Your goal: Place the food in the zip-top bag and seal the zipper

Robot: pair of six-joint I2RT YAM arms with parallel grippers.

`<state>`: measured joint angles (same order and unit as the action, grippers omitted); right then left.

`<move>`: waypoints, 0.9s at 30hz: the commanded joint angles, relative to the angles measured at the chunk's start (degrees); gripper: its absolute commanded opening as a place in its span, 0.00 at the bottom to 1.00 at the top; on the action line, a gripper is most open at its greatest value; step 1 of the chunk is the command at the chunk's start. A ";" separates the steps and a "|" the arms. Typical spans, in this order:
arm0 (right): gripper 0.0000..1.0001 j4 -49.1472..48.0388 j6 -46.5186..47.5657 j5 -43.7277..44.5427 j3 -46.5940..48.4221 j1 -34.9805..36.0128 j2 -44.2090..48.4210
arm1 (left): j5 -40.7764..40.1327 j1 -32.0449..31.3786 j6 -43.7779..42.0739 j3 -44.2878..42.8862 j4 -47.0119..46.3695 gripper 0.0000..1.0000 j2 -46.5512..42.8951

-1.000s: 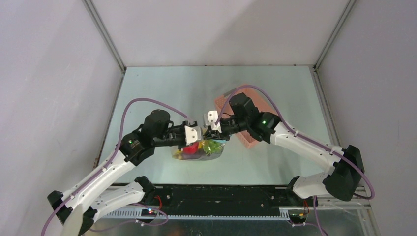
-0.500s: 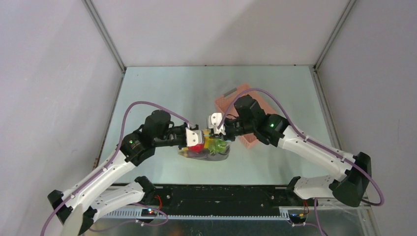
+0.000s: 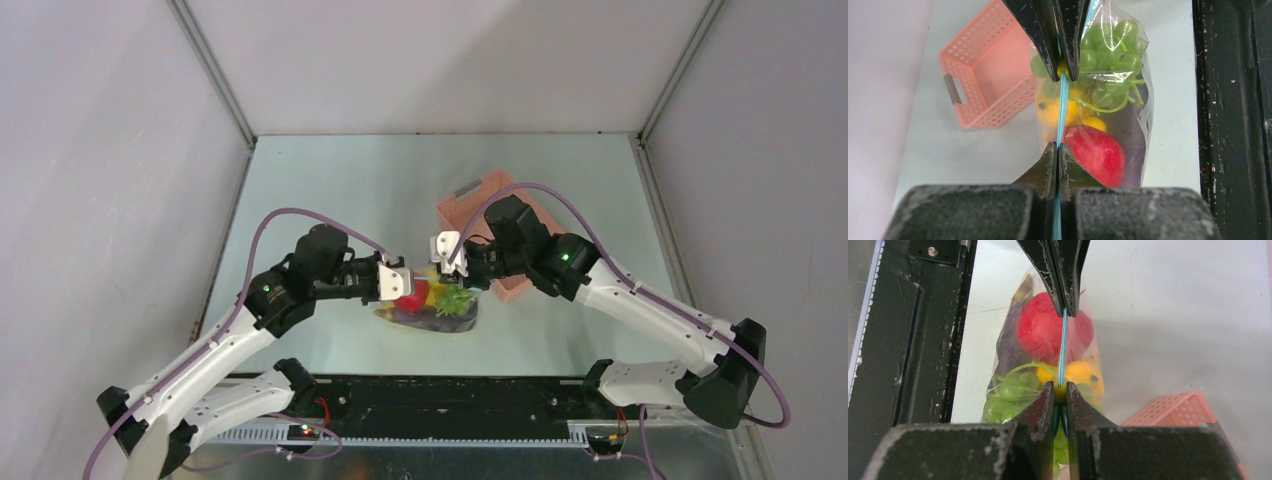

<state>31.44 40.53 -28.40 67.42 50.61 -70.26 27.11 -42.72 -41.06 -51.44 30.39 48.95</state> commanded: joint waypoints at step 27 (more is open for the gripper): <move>0.00 -18.27 -12.83 -6.11 1.61 2.50 1.80 | 8.24 0.35 5.82 -10.46 5.18 0.15 14.72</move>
<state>22.09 28.84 -29.47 67.37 52.80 -70.91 35.11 -41.89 -35.11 -58.94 34.02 61.89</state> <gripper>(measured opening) 0.129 0.283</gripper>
